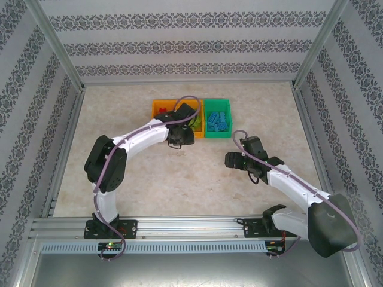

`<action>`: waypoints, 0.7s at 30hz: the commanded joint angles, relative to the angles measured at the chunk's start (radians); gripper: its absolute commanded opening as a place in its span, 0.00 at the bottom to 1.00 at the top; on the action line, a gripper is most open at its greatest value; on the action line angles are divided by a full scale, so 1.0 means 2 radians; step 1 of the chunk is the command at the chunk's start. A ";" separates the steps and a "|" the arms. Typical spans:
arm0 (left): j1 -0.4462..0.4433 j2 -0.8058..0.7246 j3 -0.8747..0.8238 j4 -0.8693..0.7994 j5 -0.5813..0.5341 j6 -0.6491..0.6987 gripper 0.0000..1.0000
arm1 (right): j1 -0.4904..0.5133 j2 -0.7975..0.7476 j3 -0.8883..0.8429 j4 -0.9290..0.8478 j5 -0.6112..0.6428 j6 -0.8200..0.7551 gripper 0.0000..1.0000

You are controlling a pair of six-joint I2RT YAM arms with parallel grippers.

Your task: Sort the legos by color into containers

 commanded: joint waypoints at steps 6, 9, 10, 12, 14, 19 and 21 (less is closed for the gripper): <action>0.030 0.065 0.125 -0.038 0.010 0.049 0.34 | -0.002 0.005 0.001 -0.002 -0.020 0.013 0.82; 0.044 0.088 0.167 -0.042 0.003 0.054 0.34 | -0.001 0.003 -0.001 -0.003 -0.021 0.016 0.82; 0.045 0.092 0.177 -0.039 0.001 0.058 0.34 | -0.001 0.003 -0.002 -0.003 -0.020 0.016 0.82; 0.048 0.102 0.197 -0.033 -0.007 0.066 0.34 | 0.000 0.002 -0.003 -0.005 -0.016 0.017 0.82; 0.049 0.116 0.220 -0.034 -0.012 0.076 0.35 | -0.001 0.001 -0.003 -0.008 -0.013 0.017 0.82; 0.056 0.158 0.280 -0.055 -0.015 0.085 0.36 | -0.001 -0.001 0.003 -0.012 -0.010 0.017 0.82; 0.057 0.166 0.288 -0.054 -0.014 0.081 0.38 | -0.001 -0.003 0.004 -0.014 -0.009 0.017 0.82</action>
